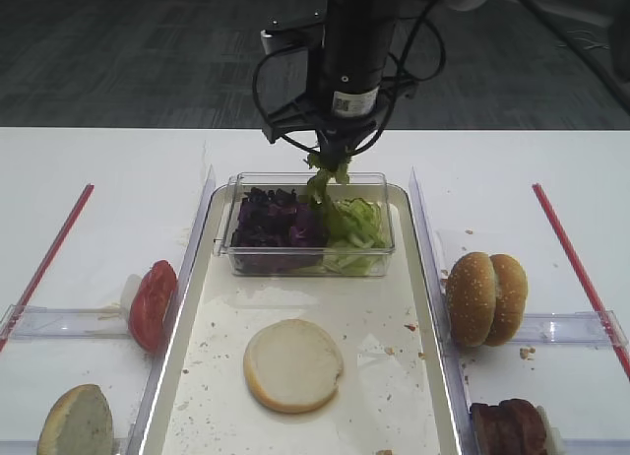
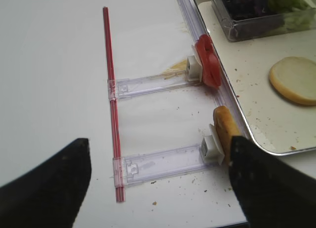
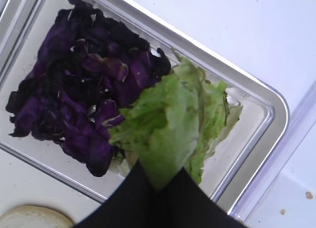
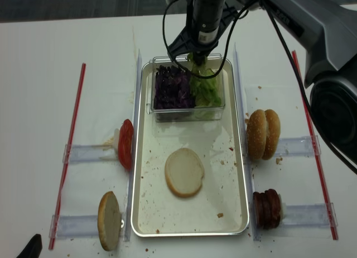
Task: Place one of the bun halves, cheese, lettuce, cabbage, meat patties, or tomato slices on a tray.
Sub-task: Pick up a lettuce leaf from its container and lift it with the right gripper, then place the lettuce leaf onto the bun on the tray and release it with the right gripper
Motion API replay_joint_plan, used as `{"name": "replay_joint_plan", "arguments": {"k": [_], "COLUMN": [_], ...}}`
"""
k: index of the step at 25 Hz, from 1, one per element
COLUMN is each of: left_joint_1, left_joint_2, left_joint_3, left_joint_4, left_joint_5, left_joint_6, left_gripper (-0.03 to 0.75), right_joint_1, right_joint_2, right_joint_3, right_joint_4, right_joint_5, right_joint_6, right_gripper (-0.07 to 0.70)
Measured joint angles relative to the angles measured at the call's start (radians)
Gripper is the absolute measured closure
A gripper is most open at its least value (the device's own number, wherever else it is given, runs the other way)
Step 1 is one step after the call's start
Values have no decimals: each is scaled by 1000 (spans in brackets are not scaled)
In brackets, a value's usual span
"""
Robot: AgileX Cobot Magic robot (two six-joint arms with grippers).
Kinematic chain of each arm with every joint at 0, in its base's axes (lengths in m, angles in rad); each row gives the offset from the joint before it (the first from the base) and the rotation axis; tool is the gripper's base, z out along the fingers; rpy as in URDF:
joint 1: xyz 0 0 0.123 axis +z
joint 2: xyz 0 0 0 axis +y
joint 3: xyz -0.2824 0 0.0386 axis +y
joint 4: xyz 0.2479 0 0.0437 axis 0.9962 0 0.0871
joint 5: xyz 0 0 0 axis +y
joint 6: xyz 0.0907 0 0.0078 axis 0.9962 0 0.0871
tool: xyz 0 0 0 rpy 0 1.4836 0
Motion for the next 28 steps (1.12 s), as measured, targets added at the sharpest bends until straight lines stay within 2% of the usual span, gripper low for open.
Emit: {"name": "replay_joint_plan", "arguments": {"k": [16, 28], "left_joint_1": [0, 0], "left_joint_2": [0, 0], "left_joint_3": [0, 0], "left_joint_4": [0, 0], "left_joint_5": [0, 0], "left_joint_6": [0, 0], "left_gripper": [153, 153], "right_joint_1": [0, 0], "right_joint_2": [-13, -122], "right_joint_3": [-19, -19], "right_joint_4": [4, 111], "right_joint_5": [8, 12], "right_joint_6": [25, 43], "right_gripper": [563, 563]}}
